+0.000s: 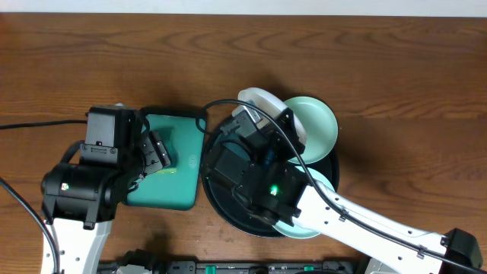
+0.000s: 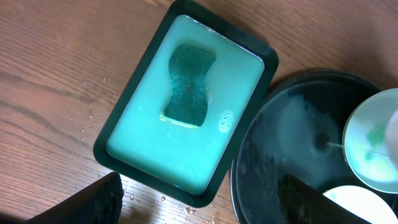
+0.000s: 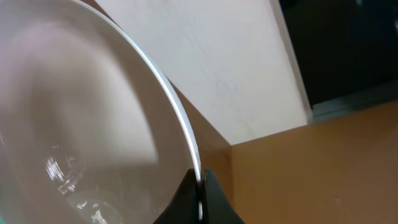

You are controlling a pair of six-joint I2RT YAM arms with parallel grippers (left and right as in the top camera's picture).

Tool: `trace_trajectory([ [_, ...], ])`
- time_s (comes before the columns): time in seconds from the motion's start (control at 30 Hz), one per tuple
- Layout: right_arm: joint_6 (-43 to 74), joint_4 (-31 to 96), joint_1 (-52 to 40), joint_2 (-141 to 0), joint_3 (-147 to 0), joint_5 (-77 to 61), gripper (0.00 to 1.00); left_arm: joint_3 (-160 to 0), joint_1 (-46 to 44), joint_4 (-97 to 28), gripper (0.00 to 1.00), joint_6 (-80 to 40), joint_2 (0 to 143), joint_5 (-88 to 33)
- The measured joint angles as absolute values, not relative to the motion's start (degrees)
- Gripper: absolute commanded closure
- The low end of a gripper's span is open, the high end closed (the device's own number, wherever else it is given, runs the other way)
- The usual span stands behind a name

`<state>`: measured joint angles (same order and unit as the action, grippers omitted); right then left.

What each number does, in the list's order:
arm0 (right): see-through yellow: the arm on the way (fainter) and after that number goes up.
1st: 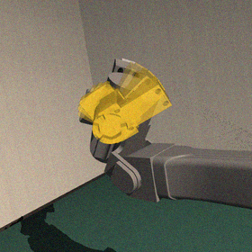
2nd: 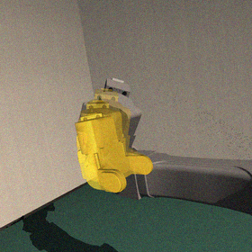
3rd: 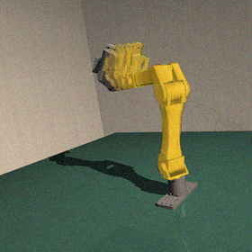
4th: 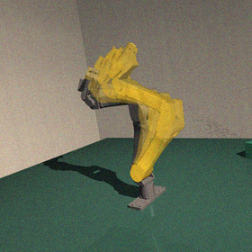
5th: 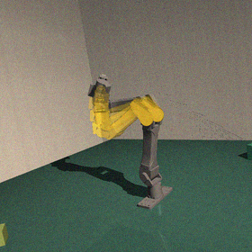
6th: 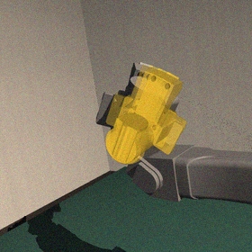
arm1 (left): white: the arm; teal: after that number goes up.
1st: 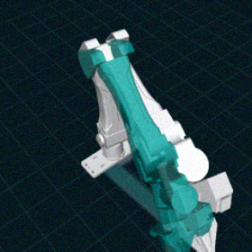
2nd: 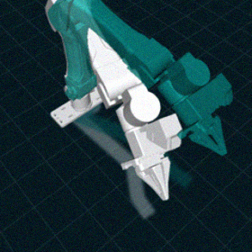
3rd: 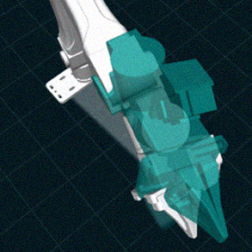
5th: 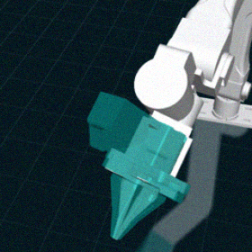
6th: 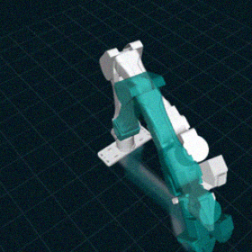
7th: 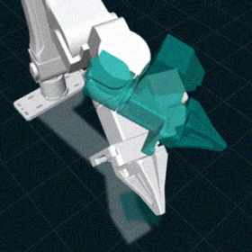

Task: Clean dirty plates on tray and stack at the side
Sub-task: 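Lift the white plate with the right gripper and tilt it over the tray, then place the white plate on the table right of the black tray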

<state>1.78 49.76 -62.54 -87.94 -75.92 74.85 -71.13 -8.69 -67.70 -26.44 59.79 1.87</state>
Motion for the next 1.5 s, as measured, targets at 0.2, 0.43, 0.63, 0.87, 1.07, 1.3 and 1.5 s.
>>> trace_trajectory([
  [0.2,0.8,49.8,-62.5,-87.9,-75.9,76.6,0.99,-71.1,-8.7,-67.7,0.2,-26.2,59.8,1.9],
  [0.43,0.6,49.8,-62.5,-87.9,-75.9,77.0,0.99,-71.1,-8.7,-67.7,0.2,-25.8,59.8,1.9],
  [0.63,1.3,49.9,-61.9,-87.9,-75.9,69.9,0.99,-71.1,-8.7,-67.7,0.2,-25.7,59.8,1.8],
  [0.87,13.7,46.4,-51.1,-88.2,-75.9,38.2,0.98,-71.1,-8.7,-67.6,0.2,-25.6,59.8,1.8],
  [1.07,24.2,43.5,-35.8,-89.1,-75.3,19.0,0.98,-71.1,-8.7,-67.7,0.2,-25.6,59.8,1.8],
  [1.3,29.2,44.6,-9.6,-89.2,-75.3,0.2,0.98,-71.1,-8.7,-67.5,0.2,-25.6,59.9,1.9],
  [1.5,29.8,46.2,8.2,-89.2,-75.2,-5.0,0.98,-71.1,-8.7,-67.4,0.2,-25.6,61.3,1.8],
])
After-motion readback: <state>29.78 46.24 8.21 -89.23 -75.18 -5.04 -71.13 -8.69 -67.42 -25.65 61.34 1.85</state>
